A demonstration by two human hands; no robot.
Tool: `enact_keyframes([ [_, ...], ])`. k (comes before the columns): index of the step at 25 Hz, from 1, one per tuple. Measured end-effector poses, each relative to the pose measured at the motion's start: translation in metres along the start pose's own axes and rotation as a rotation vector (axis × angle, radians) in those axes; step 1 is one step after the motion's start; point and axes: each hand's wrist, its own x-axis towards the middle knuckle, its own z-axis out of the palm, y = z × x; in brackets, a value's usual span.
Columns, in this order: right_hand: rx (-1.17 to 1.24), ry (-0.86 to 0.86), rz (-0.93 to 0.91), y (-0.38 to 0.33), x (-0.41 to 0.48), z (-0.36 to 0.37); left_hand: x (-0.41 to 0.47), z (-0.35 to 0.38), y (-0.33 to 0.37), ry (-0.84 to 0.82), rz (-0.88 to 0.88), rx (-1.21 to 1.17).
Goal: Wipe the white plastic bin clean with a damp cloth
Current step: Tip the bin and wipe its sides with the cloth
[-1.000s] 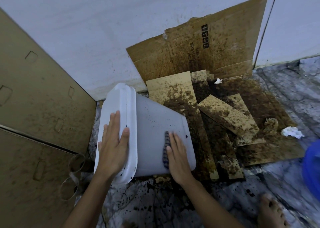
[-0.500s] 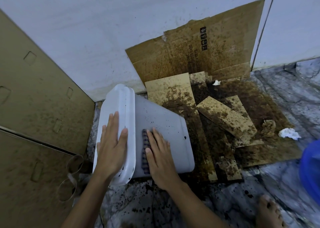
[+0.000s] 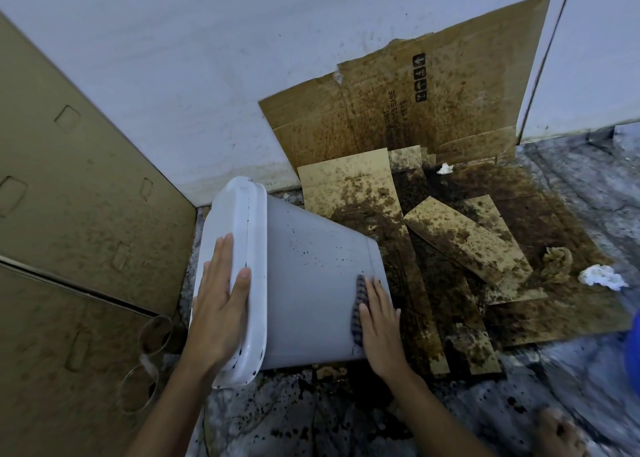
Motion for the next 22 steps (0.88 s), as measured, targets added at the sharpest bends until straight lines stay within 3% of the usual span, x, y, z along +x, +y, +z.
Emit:
enact_keyframes([
  [7,0.014,-0.056,0.137,0.013,0.009,-0.013,0.003,0.004,0.002,-0.008,0.003,0.025],
  [14,-0.067,-0.083,-0.171,-0.058,-0.013,-0.004,0.003,0.006,0.009,-0.008,0.018,0.041],
  [22,-0.078,-0.165,-0.278,-0.089,-0.009,-0.008,0.003,0.004,0.007,-0.017,0.011,0.034],
])
